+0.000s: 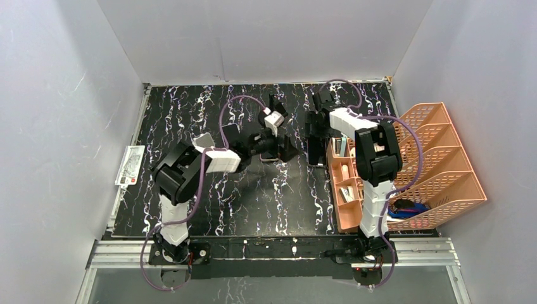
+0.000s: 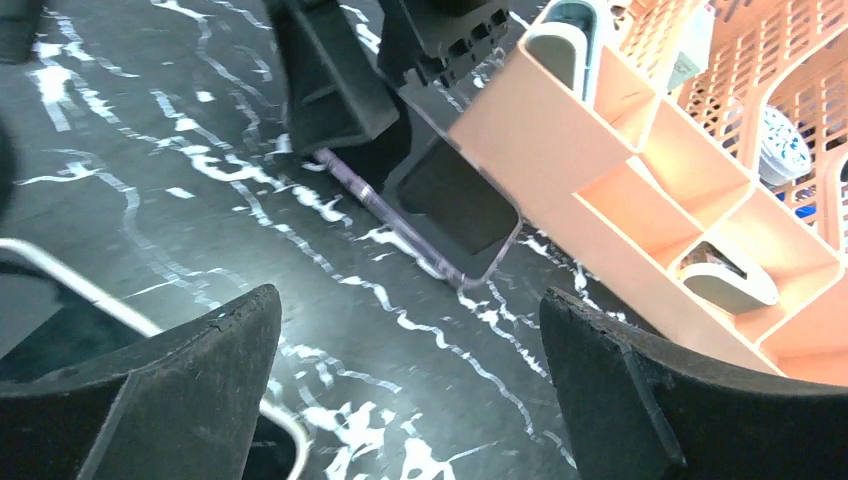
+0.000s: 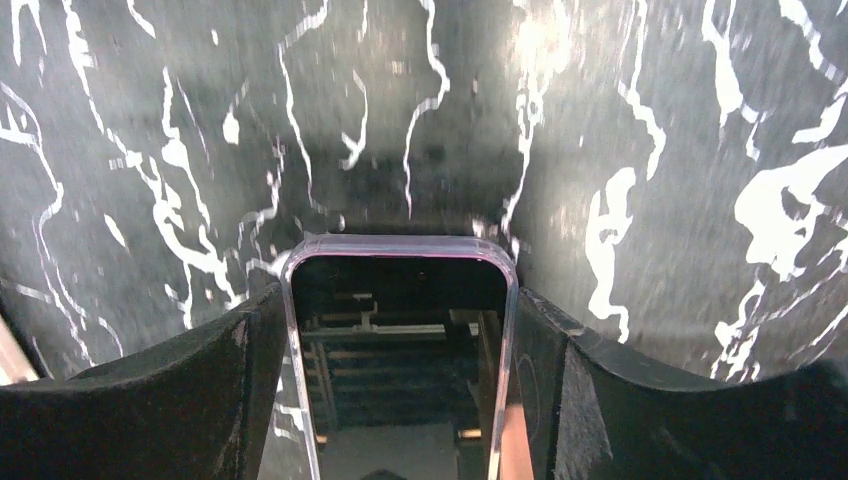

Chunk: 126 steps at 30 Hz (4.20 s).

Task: Place the phone on the phone stand

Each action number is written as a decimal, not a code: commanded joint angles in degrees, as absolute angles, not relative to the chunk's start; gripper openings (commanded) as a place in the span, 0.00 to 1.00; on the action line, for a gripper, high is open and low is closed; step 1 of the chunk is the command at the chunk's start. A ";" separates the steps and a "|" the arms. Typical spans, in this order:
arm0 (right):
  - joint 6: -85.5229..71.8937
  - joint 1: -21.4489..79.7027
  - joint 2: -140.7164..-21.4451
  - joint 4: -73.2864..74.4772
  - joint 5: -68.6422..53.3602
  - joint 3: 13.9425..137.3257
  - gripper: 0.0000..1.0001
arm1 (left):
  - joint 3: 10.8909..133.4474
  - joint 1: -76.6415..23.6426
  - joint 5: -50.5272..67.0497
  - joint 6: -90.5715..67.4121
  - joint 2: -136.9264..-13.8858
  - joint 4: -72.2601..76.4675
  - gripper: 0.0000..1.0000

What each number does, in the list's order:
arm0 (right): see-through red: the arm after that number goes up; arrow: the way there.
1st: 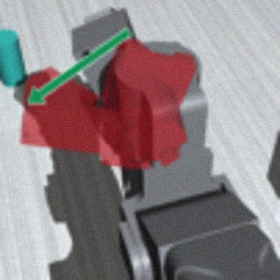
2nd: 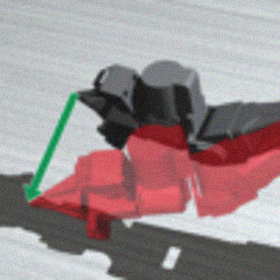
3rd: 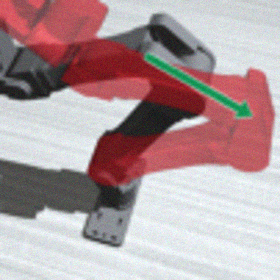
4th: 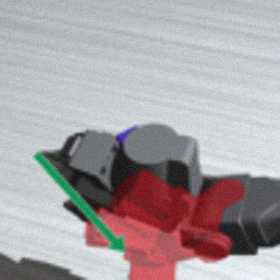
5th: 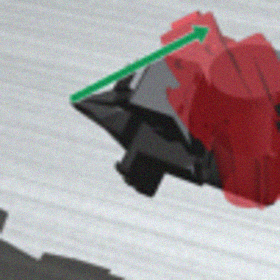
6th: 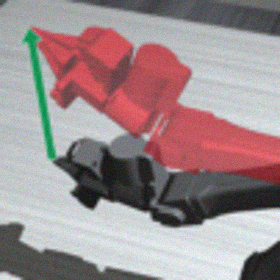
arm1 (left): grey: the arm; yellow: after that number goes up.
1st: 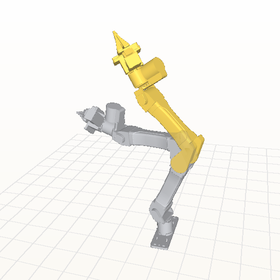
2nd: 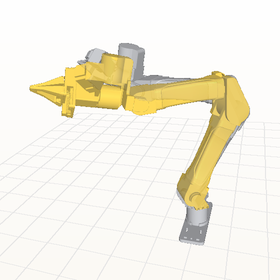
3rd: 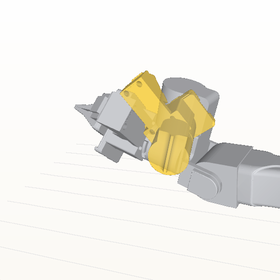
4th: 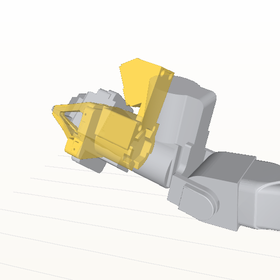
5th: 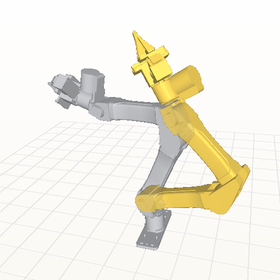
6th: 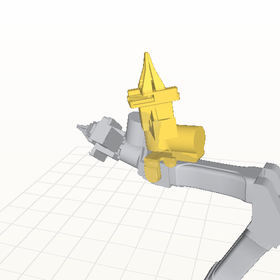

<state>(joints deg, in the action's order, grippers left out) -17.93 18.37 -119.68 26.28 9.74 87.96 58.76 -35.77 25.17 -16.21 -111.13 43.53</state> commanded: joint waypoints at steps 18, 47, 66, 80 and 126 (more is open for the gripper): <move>-21.62 18.35 -98.91 13.51 6.60 73.91 0.50 | 61.65 -41.99 29.03 -25.59 -122.47 64.96 0.98; -23.60 20.82 -93.44 10.44 0.38 73.60 0.50 | 65.19 -41.93 27.58 -29.14 -127.85 67.50 0.94; -22.30 21.08 -89.29 10.43 -1.82 72.90 0.56 | 60.55 -40.74 25.43 -24.45 -123.97 63.71 0.00; -20.65 20.34 -83.25 6.89 3.04 70.19 0.91 | 56.95 -42.19 1.67 -5.64 -108.47 38.91 0.00; -52.64 19.80 -83.96 22.96 -8.81 72.52 0.69 | 55.85 -57.45 -32.90 12.70 -106.40 46.59 0.00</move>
